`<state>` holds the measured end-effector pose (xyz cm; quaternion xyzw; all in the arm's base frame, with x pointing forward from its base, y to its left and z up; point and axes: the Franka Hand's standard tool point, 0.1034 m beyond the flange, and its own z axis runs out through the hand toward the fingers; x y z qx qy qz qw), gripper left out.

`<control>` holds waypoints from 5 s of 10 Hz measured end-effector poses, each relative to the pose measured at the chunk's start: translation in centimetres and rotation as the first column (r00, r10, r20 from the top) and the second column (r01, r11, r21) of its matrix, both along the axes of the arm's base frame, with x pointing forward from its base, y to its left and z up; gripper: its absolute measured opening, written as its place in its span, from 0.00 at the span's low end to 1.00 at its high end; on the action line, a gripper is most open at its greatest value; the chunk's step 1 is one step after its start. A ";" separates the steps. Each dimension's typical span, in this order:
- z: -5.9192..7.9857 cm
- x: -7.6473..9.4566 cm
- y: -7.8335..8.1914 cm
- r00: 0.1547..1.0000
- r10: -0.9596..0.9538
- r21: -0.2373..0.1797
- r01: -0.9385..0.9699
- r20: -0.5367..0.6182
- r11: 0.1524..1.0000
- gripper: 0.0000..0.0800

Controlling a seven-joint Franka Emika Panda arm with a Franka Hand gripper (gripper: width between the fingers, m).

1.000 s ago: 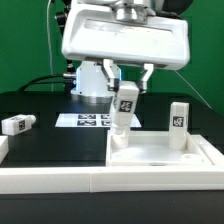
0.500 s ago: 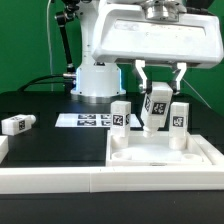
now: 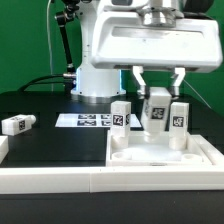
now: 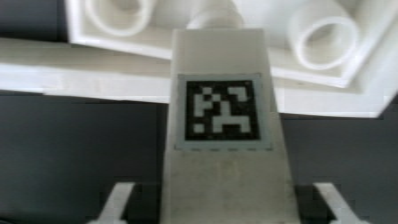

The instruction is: Assemble square table

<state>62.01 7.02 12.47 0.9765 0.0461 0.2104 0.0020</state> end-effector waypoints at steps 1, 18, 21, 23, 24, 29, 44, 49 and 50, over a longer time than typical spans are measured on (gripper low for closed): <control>0.2 0.4 0.8 1.000 -0.007 0.014 0.007 0.008 1.000 0.36; -0.9 0.7 3.2 0.979 0.008 0.010 -0.010 0.202 1.000 0.36; -1.2 0.6 3.4 0.980 0.010 0.009 -0.013 0.197 1.000 0.36; -1.9 0.3 4.0 0.982 0.021 0.007 -0.022 0.189 1.000 0.36; -2.3 0.1 4.2 0.983 0.025 0.006 -0.026 0.184 1.000 0.36; -3.7 -0.5 4.8 0.986 0.039 -0.002 -0.039 0.164 0.999 0.36; -2.8 -0.1 4.7 0.986 0.066 -0.015 -0.064 0.153 0.998 0.81; -4.0 -0.6 5.0 0.989 0.062 0.003 -0.062 -0.132 0.998 0.81; -4.0 -0.9 5.3 0.974 0.060 0.009 -0.060 -0.220 0.998 0.81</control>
Offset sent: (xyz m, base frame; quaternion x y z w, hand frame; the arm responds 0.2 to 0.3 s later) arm 0.0000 0.0000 0.0000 0.0000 0.0000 0.0000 1.0000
